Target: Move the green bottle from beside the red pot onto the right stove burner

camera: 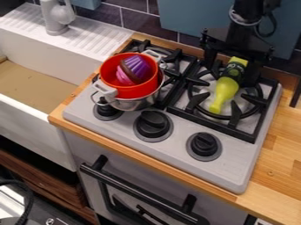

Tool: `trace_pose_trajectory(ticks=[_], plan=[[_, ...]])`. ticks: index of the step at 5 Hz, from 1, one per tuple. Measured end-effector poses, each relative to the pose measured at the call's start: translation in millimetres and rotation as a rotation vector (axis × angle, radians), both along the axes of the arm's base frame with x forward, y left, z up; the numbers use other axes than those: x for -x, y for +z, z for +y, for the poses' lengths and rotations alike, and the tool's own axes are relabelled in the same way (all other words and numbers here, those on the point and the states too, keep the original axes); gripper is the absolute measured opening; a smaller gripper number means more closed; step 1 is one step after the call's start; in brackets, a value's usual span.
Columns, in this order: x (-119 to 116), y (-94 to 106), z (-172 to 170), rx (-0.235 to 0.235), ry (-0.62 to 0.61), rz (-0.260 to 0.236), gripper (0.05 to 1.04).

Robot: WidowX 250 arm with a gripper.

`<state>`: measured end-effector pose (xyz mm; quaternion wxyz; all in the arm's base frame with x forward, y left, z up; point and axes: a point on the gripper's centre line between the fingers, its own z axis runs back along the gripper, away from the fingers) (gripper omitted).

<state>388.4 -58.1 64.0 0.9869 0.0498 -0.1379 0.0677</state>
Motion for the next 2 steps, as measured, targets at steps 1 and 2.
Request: trace_pose_trajectory(ticks=[1, 2], plan=[[0.5, 2.0, 5.2, 0.018, -0.006, 0.007, 0.998], [9.8, 17.9, 9.8, 0.064, -0.044, -0.015, 0.998]])
